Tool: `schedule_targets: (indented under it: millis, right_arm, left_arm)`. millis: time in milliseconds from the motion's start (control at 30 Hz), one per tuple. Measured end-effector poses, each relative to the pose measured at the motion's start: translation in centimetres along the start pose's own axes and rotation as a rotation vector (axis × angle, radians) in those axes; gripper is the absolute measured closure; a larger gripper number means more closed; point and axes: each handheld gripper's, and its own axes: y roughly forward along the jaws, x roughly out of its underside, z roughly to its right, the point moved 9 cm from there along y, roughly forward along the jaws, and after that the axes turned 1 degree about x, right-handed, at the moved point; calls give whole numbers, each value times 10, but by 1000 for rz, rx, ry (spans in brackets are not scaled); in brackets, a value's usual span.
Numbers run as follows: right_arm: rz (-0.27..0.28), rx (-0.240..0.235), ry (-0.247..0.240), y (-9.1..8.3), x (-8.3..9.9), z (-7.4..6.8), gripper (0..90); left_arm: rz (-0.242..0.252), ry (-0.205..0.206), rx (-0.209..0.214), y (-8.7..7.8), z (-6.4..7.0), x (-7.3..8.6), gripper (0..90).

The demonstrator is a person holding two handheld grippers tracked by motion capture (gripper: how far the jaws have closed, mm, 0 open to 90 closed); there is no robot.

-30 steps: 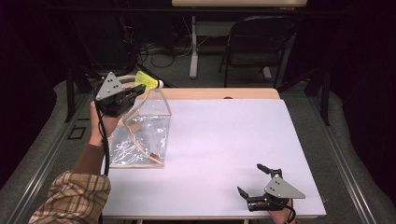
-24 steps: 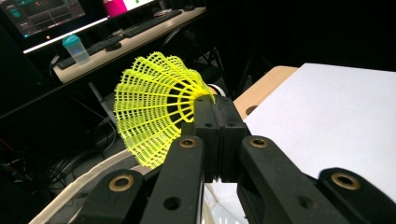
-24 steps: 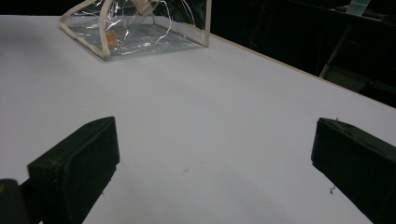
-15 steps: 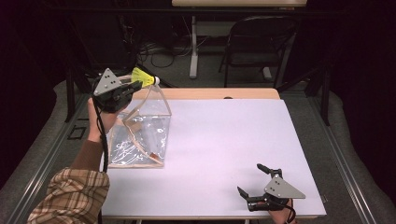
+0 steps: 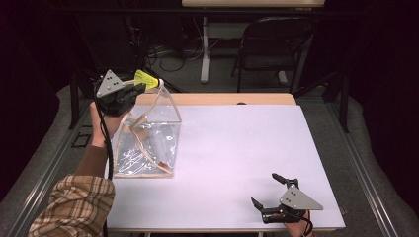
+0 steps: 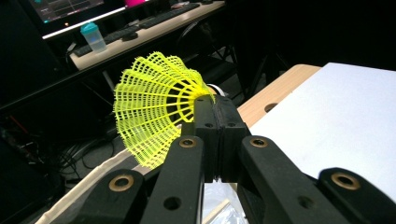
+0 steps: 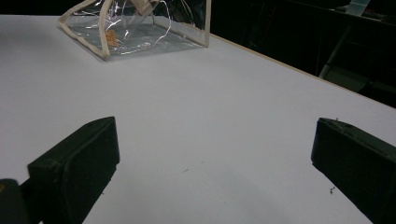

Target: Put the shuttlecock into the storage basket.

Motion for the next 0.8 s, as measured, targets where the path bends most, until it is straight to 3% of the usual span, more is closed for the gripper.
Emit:
schedule_targets:
  millis: [800]
  right_arm:
    - [-1, 0, -1, 0, 0, 0, 6]
  left_arm:
    - [-32, -55, -55, 5, -25, 16, 900]
